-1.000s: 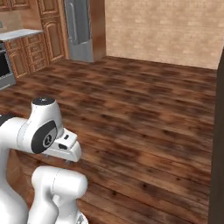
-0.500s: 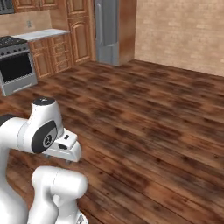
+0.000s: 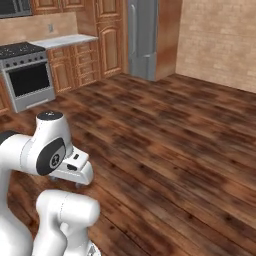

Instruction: Open the fridge, grab two sodas, and place both sodas inside the bowl with ice on the dining counter.

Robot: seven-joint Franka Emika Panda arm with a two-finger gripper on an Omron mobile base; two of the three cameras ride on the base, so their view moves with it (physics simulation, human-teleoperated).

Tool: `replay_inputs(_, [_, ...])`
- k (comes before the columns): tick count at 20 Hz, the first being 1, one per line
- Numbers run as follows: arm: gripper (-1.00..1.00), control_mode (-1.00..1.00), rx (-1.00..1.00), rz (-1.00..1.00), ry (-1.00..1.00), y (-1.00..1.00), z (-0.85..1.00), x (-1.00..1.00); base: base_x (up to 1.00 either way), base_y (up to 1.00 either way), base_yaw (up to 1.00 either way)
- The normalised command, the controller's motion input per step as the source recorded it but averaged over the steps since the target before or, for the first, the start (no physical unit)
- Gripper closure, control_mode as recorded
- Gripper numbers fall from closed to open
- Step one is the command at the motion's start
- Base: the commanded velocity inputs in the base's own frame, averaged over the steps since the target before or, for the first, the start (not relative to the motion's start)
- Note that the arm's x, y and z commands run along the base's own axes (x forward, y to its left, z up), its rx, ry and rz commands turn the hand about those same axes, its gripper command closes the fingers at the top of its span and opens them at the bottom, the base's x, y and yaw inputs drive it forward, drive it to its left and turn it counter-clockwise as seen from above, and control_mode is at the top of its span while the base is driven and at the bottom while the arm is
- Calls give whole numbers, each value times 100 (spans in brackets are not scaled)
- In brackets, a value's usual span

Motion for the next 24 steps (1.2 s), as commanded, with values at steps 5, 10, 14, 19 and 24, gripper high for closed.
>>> replay_inputs(5, [-100,100,0,0,0,0,0,0,100,0,20])
replay_inputs(10, [-100,100,0,0,0,0,0,0,100,7,16])
replay_inputs(14, [-100,100,0,0,0,0,0,0,100,18,12])
replay_inputs(19, [-100,100,0,0,0,0,0,0,100,38,7])
replay_inputs(24, [-100,100,0,0,0,0,0,0,100,64,0])
